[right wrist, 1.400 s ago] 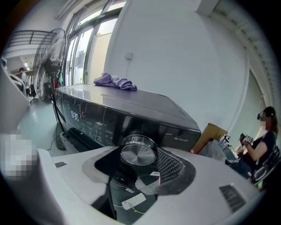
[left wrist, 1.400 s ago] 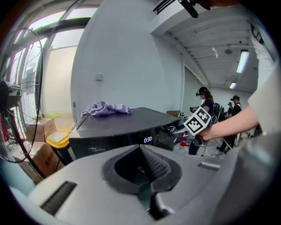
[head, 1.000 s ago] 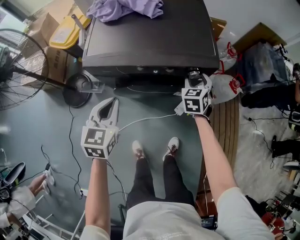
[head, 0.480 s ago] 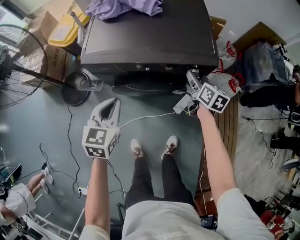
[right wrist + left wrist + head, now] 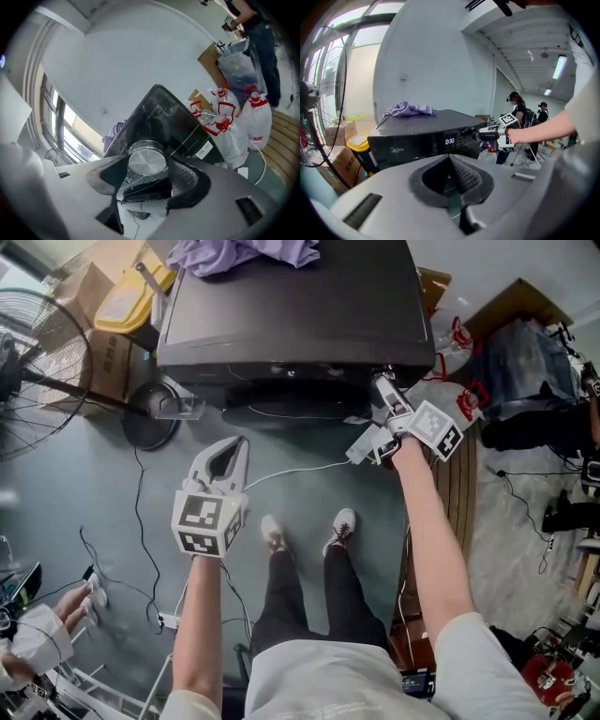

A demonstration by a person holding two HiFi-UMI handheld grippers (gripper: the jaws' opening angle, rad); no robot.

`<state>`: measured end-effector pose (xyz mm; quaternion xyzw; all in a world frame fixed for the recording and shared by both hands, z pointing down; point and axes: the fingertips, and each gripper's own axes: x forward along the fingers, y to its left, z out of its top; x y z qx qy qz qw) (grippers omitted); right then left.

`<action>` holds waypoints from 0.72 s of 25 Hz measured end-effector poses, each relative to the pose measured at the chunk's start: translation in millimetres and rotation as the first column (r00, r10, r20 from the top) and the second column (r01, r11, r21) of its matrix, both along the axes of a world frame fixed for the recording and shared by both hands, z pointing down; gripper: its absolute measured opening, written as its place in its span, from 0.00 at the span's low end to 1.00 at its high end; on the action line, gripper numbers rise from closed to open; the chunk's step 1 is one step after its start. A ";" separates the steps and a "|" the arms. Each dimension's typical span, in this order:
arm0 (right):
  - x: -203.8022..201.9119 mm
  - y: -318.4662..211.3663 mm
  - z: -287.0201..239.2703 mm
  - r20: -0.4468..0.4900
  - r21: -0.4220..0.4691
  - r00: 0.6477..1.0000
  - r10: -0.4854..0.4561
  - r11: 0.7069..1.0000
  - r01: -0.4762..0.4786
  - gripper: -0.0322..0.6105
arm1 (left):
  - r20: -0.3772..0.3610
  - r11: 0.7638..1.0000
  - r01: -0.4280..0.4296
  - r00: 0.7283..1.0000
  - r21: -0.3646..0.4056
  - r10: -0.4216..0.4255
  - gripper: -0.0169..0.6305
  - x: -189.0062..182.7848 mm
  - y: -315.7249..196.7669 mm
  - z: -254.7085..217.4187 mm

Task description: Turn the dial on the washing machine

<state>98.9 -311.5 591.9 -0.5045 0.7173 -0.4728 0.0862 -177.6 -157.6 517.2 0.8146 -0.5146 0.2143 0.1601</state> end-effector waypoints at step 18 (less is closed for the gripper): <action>-4.9 1.7 2.6 -0.634 0.021 0.764 -0.121 0.985 0.173 0.47 | -0.034 0.999 -0.027 0.999 -0.033 0.026 0.05 24.7 -9.6 10.5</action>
